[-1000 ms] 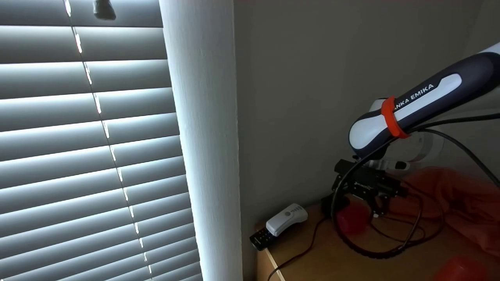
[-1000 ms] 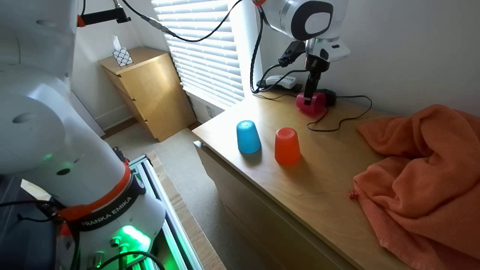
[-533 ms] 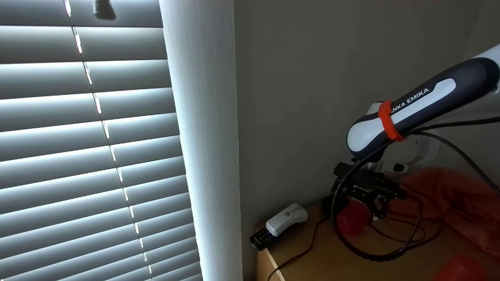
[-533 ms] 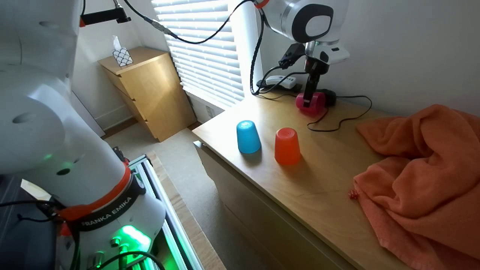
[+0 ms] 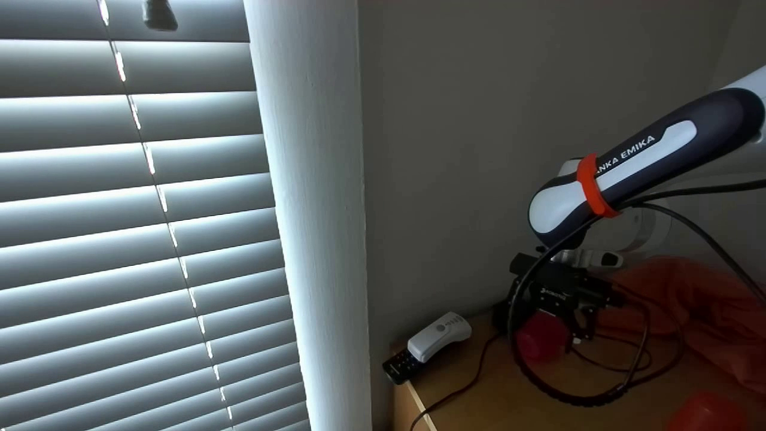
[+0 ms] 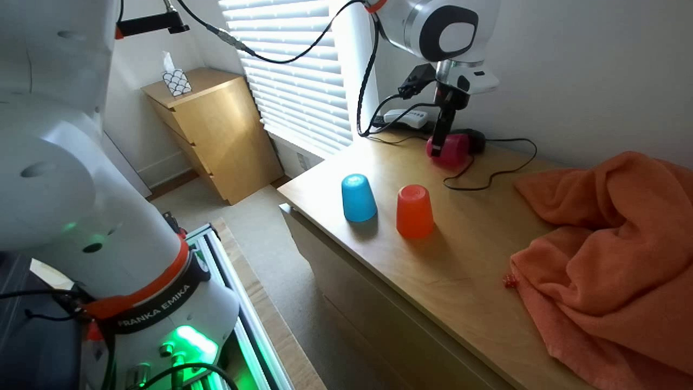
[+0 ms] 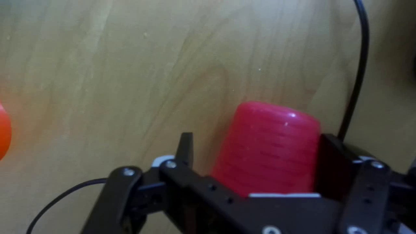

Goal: Put the plastic cups in an upside down position

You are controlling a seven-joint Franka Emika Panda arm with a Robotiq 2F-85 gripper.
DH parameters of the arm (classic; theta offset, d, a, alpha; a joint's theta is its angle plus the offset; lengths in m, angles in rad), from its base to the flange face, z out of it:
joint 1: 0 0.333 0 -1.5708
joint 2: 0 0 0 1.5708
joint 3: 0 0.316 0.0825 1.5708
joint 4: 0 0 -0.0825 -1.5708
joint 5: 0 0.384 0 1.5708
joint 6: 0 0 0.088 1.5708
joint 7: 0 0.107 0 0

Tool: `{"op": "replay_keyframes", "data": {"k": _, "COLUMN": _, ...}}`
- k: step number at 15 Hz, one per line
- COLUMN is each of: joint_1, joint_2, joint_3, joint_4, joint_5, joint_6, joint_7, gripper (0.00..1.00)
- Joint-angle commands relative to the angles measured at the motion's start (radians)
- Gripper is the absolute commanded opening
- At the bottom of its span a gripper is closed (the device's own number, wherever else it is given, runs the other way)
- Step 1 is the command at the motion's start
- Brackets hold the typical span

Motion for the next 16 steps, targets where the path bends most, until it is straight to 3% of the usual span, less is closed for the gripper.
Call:
{"op": "replay_keyframes", "data": {"k": 1, "joint_1": 0.005, "joint_2": 0.000, "joint_3": -0.003, "joint_4": 0.002, "joint_5": -0.016, "joint_6": -0.032, "joint_7": -0.002, "gripper": 0.71}}
{"op": "replay_keyframes", "data": {"k": 2, "joint_1": 0.002, "joint_2": 0.000, "joint_3": -0.002, "joint_4": 0.002, "joint_5": -0.017, "joint_6": -0.036, "joint_7": -0.010, "gripper": 0.70}}
{"op": "replay_keyframes", "data": {"k": 5, "joint_1": -0.027, "joint_2": -0.017, "joint_3": 0.016, "joint_4": -0.010, "joint_5": 0.015, "joint_6": -0.048, "joint_7": -0.062, "gripper": 0.46}}
{"op": "replay_keyframes", "data": {"k": 6, "joint_1": -0.038, "joint_2": -0.025, "joint_3": 0.023, "joint_4": -0.014, "joint_5": 0.031, "joint_6": -0.054, "joint_7": -0.085, "gripper": 0.44}}
{"op": "replay_keyframes", "data": {"k": 12, "joint_1": -0.155, "joint_2": -0.077, "joint_3": 0.088, "joint_4": -0.038, "joint_5": 0.239, "joint_6": -0.153, "joint_7": -0.358, "gripper": 0.44}}
{"op": "replay_keyframes", "data": {"k": 16, "joint_1": -0.211, "joint_2": -0.097, "joint_3": 0.080, "joint_4": -0.027, "joint_5": 0.364, "joint_6": -0.320, "joint_7": -0.466, "gripper": 0.44}}
